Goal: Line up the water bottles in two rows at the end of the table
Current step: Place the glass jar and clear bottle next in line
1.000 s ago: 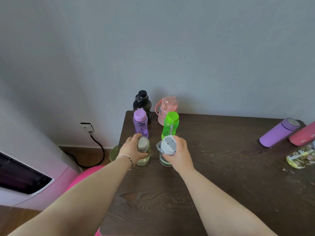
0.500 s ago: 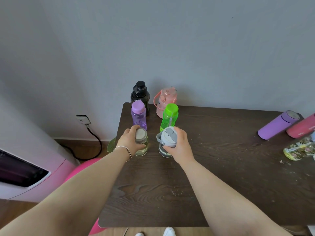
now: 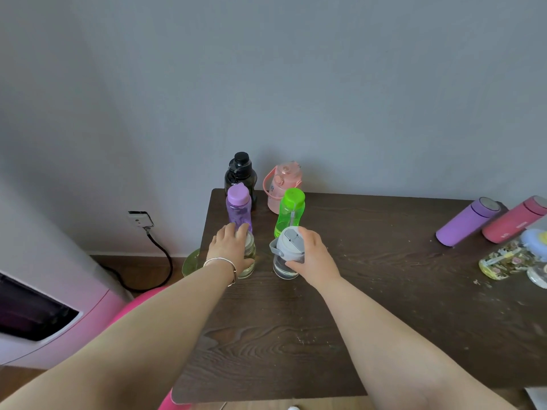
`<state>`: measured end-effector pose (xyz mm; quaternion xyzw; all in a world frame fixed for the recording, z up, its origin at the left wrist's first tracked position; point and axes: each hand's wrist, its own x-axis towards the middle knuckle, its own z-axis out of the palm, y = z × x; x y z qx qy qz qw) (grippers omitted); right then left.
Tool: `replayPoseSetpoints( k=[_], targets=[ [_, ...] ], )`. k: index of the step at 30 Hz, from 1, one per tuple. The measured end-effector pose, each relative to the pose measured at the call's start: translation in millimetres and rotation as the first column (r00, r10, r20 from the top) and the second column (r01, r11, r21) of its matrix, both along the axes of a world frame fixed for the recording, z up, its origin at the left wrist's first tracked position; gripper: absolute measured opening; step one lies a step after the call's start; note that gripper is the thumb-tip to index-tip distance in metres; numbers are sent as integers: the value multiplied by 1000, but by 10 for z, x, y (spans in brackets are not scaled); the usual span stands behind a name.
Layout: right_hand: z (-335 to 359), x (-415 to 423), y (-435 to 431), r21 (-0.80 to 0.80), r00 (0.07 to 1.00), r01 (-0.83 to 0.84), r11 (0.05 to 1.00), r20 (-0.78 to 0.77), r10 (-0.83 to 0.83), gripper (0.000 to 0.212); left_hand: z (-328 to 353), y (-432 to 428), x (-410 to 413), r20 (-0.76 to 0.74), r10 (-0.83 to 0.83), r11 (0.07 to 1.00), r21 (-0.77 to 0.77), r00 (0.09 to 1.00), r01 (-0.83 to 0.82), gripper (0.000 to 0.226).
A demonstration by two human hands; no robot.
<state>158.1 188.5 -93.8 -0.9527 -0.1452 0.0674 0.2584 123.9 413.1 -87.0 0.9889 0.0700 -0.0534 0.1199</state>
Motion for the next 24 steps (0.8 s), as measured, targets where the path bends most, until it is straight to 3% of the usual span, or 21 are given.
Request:
replayPoseSetpoints(
  k=[4, 9, 14, 24],
  targets=[
    [151, -27, -229, -162, 997, 7, 987, 71, 4, 86, 123, -187, 16, 43, -97, 989, 112, 994, 92, 89],
    [334, -111, -621, -429, 977, 148, 891, 204, -64, 85, 326, -557, 83, 70, -248, 955, 187, 966, 231, 87],
    [481, -223, -1088, -497, 964, 243, 833, 222, -148, 78, 500, -1042, 132, 98, -345, 919, 238, 934, 314, 91],
    [538, -412, -2424, -448, 932, 359, 819, 223, -287, 70, 534, -2286, 252, 23, -396, 886, 274, 918, 375, 92]
  ],
)
